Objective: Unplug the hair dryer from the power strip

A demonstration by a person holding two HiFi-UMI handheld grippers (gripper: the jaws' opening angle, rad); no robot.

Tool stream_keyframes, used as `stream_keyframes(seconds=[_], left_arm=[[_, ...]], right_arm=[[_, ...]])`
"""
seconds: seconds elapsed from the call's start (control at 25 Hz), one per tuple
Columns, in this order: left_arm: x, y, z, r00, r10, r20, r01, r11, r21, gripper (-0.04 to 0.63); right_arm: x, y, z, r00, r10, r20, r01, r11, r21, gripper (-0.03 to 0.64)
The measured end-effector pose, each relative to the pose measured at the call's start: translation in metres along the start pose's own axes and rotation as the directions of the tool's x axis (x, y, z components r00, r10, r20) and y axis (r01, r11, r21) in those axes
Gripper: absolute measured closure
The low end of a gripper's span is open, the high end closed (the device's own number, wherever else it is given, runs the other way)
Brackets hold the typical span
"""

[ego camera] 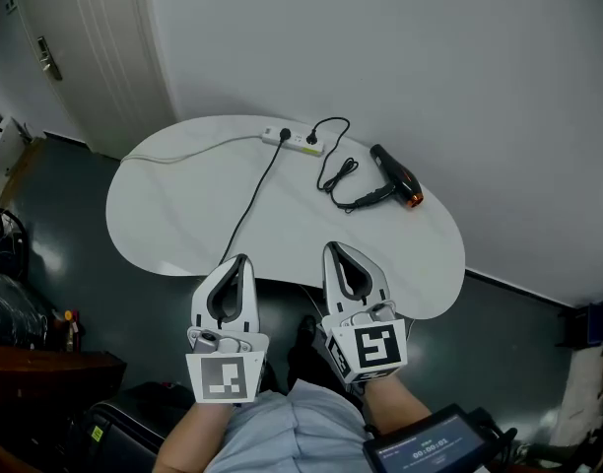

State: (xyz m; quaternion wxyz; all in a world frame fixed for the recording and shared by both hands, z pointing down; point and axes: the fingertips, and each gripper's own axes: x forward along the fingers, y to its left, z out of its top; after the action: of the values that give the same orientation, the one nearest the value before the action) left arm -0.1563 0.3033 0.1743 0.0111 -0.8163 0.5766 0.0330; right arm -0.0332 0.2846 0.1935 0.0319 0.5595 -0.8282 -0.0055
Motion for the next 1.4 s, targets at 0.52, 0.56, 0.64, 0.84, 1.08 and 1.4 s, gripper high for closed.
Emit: stream_keyframes(seconds=[0.52, 0.56, 0.64, 0.84, 1.08, 1.4], left_arm=[[0.120, -0.011, -0.008, 0.999, 0.001, -0.034, 0.000, 0.999, 0.045, 0.596], [0.129, -0.015, -0.007, 0.999, -0.001, -0.033, 0.003, 0.999, 0.051, 0.595], [0.144, -0.023, -0.005, 0.999, -0.007, -0.034, 0.009, 0.998, 0.058, 0.595], [0.175, -0.037, -0.002, 0.999, -0.004, -0.040, 0.007, 0.998, 0.065, 0.595], [0.199, -0.049, 0.002, 0.999, -0.010, -0.040, 0.014, 0.996, 0.092, 0.595], [0.221, -0.047, -0.003, 0.998, -0.032, -0.052, 0.036, 0.995, 0.089, 0.595]], right_arm=[[0.075, -0.079, -0.019, 0.999, 0.041, -0.033, -0.040, 0.998, 0.046, 0.615], [0.080, -0.085, -0.018, 0.998, 0.045, -0.033, -0.044, 0.998, 0.044, 0.615], [0.088, -0.098, -0.016, 0.998, 0.047, -0.034, -0.046, 0.998, 0.047, 0.615], [0.104, -0.126, -0.016, 0.998, 0.062, -0.030, -0.060, 0.995, 0.075, 0.615], [0.118, -0.144, -0.012, 0.996, 0.083, -0.014, -0.081, 0.992, 0.093, 0.615], [0.137, -0.154, -0.012, 0.997, 0.074, -0.013, -0.073, 0.993, 0.097, 0.615]])
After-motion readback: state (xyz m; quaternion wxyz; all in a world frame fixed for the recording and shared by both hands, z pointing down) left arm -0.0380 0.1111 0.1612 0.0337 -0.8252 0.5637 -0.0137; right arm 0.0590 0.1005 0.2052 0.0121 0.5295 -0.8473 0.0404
